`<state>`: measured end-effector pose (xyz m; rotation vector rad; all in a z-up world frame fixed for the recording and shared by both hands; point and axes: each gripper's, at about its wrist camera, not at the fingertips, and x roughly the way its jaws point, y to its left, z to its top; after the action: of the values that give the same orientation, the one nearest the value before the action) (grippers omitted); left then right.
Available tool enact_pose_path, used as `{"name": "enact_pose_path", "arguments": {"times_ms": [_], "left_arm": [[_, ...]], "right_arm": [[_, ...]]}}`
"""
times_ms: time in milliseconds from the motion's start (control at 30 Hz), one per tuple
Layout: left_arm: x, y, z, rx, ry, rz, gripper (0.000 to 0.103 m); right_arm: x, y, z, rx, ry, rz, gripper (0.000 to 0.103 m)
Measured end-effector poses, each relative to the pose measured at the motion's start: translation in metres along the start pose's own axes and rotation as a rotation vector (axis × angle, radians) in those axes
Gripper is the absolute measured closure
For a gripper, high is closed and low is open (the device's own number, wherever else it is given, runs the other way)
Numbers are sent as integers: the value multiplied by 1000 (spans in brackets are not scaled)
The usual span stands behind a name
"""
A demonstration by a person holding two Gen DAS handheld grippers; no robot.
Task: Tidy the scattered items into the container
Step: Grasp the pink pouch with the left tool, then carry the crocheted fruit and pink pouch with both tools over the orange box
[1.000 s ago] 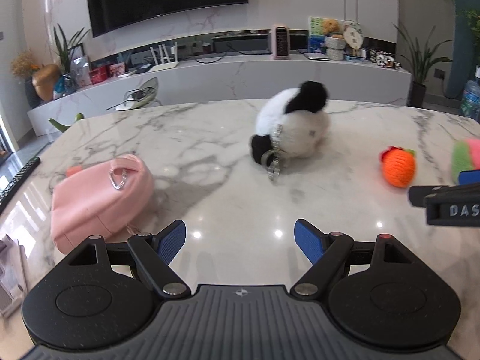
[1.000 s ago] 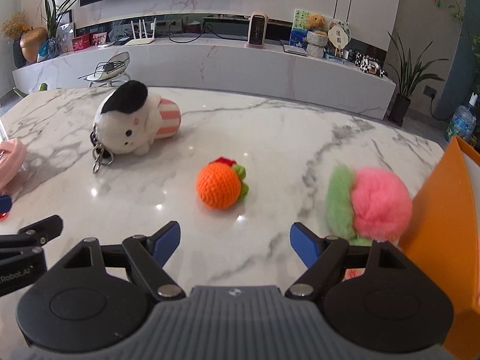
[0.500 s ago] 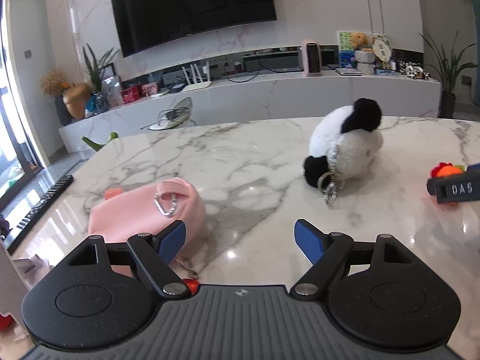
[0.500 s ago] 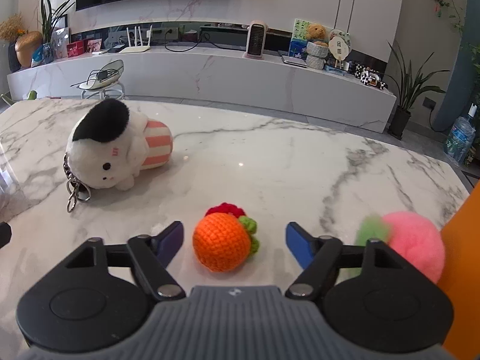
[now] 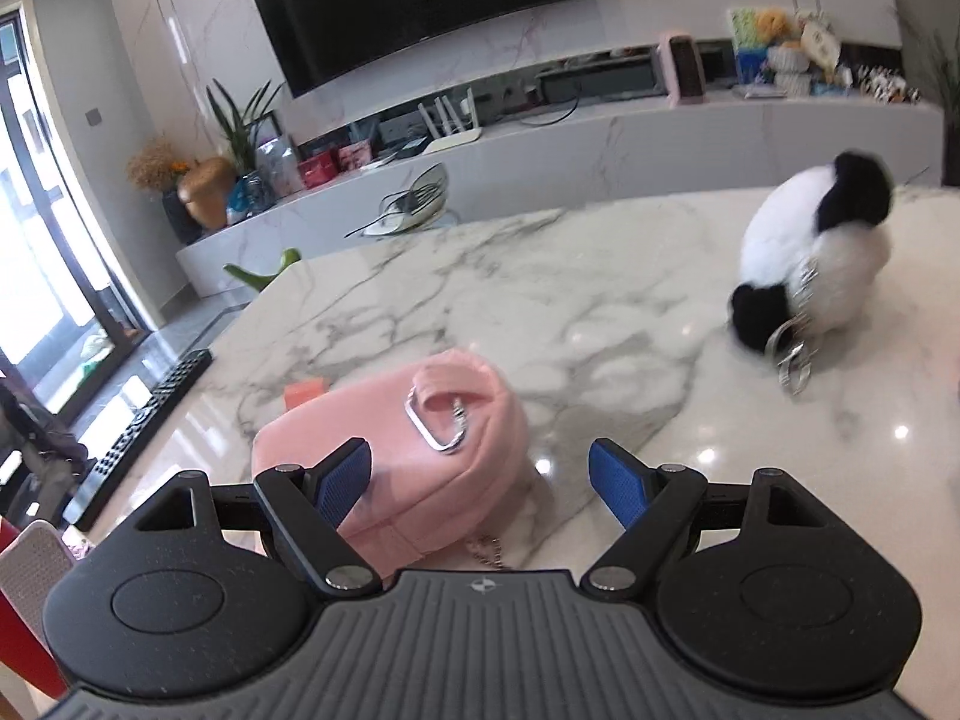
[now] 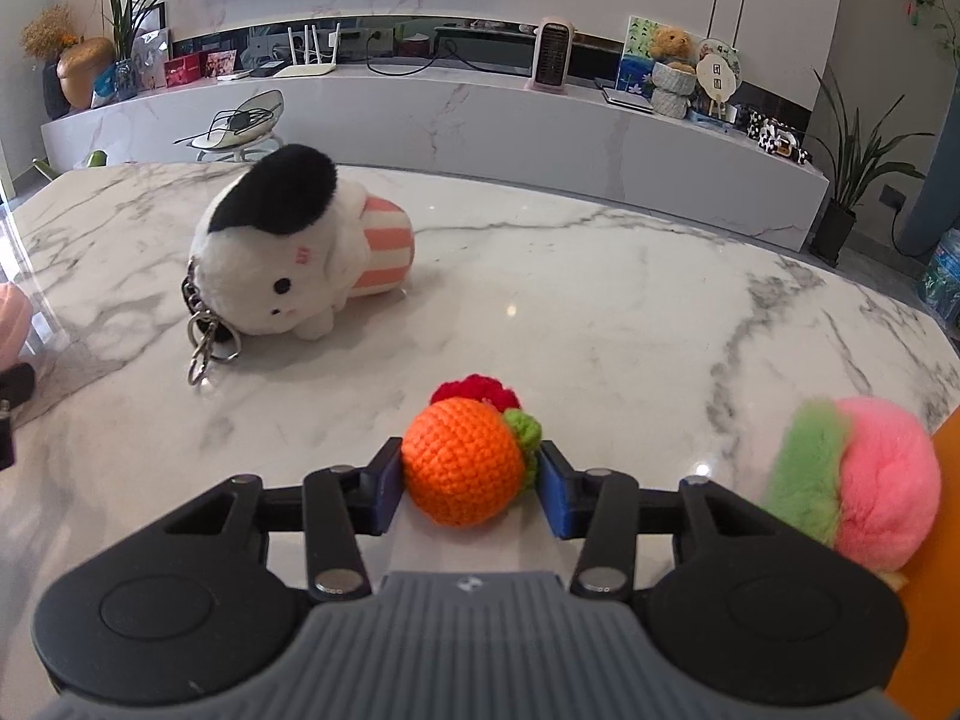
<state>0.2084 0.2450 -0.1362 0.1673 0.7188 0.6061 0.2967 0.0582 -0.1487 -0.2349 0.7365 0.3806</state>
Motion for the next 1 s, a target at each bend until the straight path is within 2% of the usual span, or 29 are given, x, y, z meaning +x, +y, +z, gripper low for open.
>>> {"name": "enact_pose_path", "arguments": {"times_ms": [33,67,100,167,400,533,700,1000], "left_arm": [[1,-2,-2,17,-3,13,9],[2,-3,-4,35,-6,26,13],[2,-4,-5,48,-11,37,27],[2,-7,-7,72,-24,58,40],[-5,-1,-8,36,-65,21,61],[-17,-1,-9,2,-68,-48,63],[-41,-15,-20,42,-71,-123,64],[-119,-38,-34,53,-92,-369,67]], "right_arm": [[-2,0,-2,1,1,1,54],[-3,0,-3,3,4,3,54],[-4,-1,-4,6,8,2,54],[-7,-2,-5,11,16,0,54],[-19,-8,-15,47,57,-9,54],[-32,-13,-24,76,83,-6,54],[-55,-15,-46,66,99,-6,54],[-111,-27,-84,99,117,0,54]]}}
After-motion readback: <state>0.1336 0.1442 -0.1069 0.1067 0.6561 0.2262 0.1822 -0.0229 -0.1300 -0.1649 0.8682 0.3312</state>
